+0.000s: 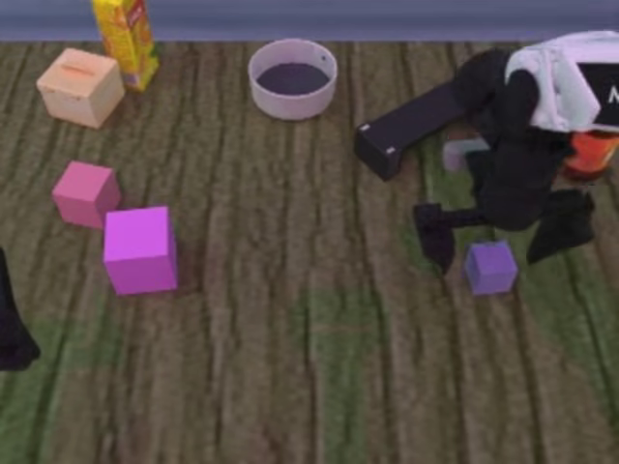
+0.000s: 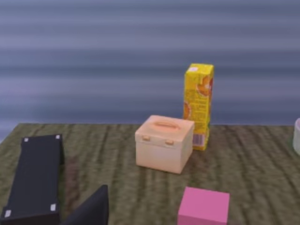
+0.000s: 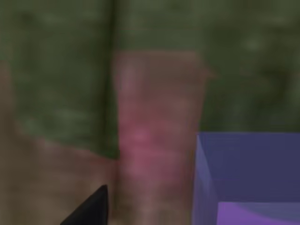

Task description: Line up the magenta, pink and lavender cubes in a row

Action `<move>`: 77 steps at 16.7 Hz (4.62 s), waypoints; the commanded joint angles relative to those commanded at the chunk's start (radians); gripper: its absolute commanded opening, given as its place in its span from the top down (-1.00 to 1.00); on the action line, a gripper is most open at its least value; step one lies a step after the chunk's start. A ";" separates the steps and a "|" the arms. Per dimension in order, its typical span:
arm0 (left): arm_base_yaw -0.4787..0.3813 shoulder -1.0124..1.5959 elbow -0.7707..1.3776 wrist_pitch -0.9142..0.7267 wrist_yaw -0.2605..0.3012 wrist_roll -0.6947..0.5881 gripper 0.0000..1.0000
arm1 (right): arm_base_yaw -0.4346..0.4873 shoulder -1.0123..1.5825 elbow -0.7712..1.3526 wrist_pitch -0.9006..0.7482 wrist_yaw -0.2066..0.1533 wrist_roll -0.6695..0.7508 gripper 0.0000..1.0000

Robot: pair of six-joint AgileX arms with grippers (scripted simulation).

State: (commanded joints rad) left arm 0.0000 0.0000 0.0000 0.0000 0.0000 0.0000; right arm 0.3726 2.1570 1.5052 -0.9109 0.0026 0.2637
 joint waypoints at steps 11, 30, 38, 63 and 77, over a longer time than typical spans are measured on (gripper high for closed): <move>0.000 0.000 0.000 0.000 0.000 0.000 -1.00 | 0.002 0.046 -0.059 0.097 0.000 0.003 -0.40; 0.000 0.000 0.000 0.000 0.000 0.000 -1.00 | 0.000 0.008 -0.044 0.079 0.009 -0.001 1.00; 0.000 0.000 0.000 0.000 0.000 0.000 -1.00 | 0.008 -0.076 0.095 -0.149 0.009 -0.003 1.00; 0.000 0.000 0.000 0.000 0.000 0.000 -1.00 | 0.349 -0.346 -0.261 -0.061 0.016 0.459 1.00; 0.000 0.000 0.000 0.000 0.000 0.000 -1.00 | 0.357 -0.271 -0.384 0.138 0.017 0.464 0.40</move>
State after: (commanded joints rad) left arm 0.0000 0.0000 0.0000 0.0000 0.0000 0.0000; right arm 0.7292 1.8856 1.1211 -0.7727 0.0199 0.7280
